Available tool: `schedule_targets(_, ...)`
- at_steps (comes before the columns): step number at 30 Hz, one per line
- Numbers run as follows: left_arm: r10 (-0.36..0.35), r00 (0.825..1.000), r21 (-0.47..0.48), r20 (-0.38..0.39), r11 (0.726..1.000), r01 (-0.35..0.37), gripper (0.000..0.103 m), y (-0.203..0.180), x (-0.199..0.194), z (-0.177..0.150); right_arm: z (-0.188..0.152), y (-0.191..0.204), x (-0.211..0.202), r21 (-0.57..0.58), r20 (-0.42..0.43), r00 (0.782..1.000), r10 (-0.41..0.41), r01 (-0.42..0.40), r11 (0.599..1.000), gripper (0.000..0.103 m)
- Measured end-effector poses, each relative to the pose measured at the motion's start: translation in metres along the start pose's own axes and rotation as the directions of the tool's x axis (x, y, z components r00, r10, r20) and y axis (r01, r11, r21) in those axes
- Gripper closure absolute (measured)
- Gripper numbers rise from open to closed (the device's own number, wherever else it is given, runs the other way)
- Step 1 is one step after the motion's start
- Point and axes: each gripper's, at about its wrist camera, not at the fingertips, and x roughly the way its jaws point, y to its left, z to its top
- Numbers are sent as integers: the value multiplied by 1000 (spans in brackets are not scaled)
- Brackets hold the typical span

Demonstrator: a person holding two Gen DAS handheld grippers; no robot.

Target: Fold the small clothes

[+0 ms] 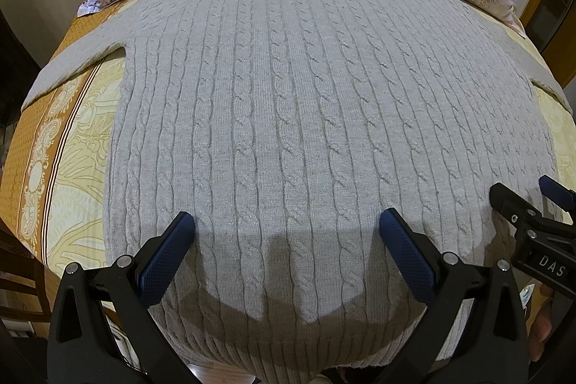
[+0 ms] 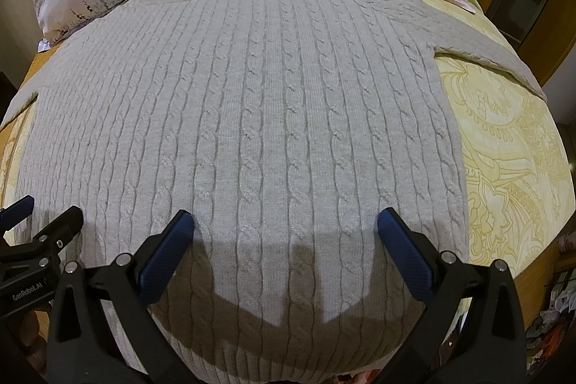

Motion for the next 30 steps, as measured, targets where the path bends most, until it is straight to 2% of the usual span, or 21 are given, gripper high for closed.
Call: schedule_targets(30,-2,1000,8,-31,1000,2,1,1,4,4,-1,2,-1,-78,48,998,37,-33,996,2)
